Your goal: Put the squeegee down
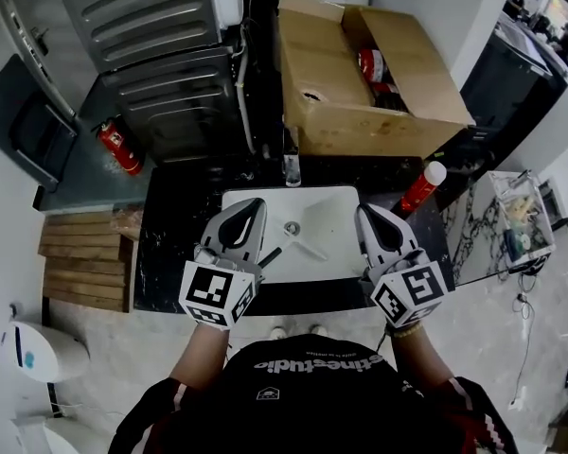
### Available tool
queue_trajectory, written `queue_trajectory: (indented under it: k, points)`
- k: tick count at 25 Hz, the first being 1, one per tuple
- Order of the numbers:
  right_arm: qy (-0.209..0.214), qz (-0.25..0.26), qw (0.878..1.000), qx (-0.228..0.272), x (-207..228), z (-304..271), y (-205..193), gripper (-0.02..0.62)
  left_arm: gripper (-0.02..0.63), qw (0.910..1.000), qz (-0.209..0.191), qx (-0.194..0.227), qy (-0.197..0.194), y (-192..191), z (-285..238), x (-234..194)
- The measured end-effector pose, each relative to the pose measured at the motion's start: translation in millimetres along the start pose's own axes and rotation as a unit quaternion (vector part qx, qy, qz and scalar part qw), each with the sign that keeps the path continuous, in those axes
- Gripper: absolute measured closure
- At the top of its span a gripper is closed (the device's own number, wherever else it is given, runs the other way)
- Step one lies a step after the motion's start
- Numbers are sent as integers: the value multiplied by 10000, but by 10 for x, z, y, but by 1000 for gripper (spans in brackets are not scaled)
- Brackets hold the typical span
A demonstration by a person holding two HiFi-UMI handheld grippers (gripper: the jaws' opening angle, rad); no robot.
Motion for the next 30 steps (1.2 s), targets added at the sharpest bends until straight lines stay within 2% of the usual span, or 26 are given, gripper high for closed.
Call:
queue_trajectory:
  k: [4,13,30]
  points:
    - [-50,52,9999,-84,-3,20,-71,557,591,9998,-173,-13,80,25,12,25]
    - [-350,86,9992,-163,119,5,-121,557,591,9999,67,25,118,52,-108,-11]
    - [-398,-6,9990,-207,110,62,-178,557,591,9993,351,16,87,39,-100,-60]
Point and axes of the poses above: the fingertips, and each gripper's own axes: z backward along the fingers, x to its right, y out of its top, the point moved 6 cm from there along z, backward along the fingers, and after that the axes turned 10 degrees about z, right-handed, at the moved point
